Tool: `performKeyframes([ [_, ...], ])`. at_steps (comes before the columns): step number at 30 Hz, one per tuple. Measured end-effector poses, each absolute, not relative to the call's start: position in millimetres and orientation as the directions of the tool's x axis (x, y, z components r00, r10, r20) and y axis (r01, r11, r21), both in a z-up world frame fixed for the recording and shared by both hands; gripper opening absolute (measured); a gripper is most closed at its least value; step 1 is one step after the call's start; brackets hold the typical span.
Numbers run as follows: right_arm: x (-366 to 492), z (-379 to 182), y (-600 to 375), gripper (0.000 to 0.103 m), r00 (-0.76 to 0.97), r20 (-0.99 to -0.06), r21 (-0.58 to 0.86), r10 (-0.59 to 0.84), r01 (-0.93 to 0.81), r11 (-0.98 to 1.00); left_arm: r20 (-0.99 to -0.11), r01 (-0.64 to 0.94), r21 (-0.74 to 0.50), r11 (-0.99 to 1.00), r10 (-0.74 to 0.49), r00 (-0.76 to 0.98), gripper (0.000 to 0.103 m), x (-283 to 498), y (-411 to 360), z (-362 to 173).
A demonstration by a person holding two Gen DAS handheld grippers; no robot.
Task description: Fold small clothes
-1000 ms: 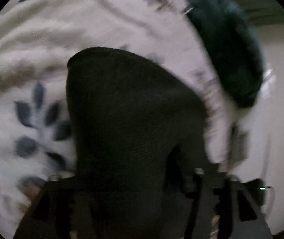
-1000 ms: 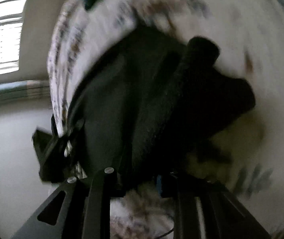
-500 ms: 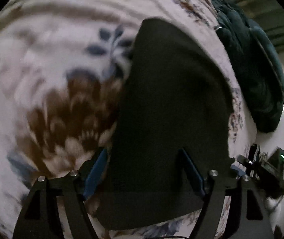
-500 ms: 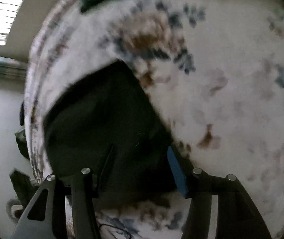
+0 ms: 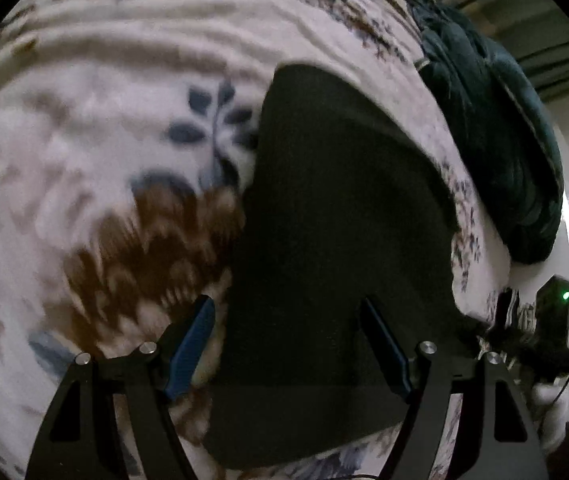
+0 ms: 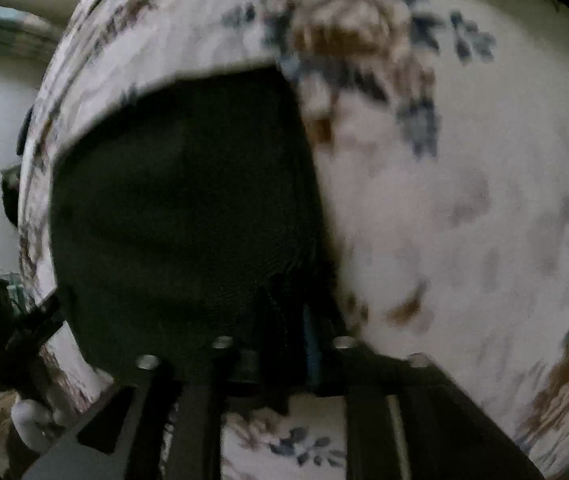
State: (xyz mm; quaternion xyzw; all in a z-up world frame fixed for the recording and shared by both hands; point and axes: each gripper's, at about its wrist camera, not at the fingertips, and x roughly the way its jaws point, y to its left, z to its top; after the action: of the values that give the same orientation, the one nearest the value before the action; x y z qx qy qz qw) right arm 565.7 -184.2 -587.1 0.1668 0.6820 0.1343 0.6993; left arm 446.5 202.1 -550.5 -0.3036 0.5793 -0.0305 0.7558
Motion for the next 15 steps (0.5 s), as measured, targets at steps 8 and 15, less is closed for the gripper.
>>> performKeyframes([
  [8, 661.7, -650.5, -182.4, 0.038, 0.057, -0.828, 0.559, 0.558, 0.163, 0.813, -0.844, -0.295, -0.502, 0.813, -0.387, 0.371, 0.074, 526.9, 228.0, -560.5],
  [15, 673.1, -623.2, -173.0, 0.009, 0.222, -0.863, 0.478, 0.454, 0.065, 0.876, -0.851, -0.240, -0.481, 0.843, -0.384, 0.358, 0.074, 555.9, 219.1, -561.3],
])
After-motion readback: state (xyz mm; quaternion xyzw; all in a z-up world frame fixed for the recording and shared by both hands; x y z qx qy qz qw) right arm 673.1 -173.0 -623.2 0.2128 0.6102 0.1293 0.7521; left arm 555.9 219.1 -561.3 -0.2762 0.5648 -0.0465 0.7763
